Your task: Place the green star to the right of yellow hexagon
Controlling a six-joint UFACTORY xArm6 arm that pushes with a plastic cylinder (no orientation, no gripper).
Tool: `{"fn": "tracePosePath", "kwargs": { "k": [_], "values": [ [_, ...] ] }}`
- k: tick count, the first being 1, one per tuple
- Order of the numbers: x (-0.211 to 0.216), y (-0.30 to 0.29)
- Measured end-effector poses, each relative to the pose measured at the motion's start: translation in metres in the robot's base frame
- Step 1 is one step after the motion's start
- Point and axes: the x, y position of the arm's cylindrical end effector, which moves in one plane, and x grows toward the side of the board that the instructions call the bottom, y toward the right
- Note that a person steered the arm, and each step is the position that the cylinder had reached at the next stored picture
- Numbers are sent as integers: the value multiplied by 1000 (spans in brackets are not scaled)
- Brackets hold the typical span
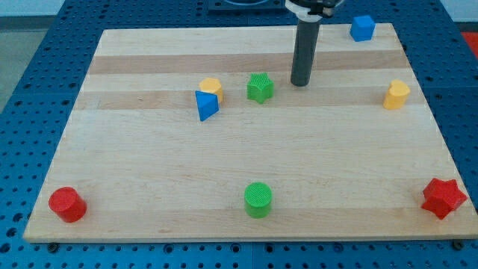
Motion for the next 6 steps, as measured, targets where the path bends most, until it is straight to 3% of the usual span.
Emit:
{"fn": "tracePosePath", "kwargs": {
  "k": [4, 5, 6],
  "values": [
    [2, -91],
    [5, -87],
    [14, -28]
  ]
}}
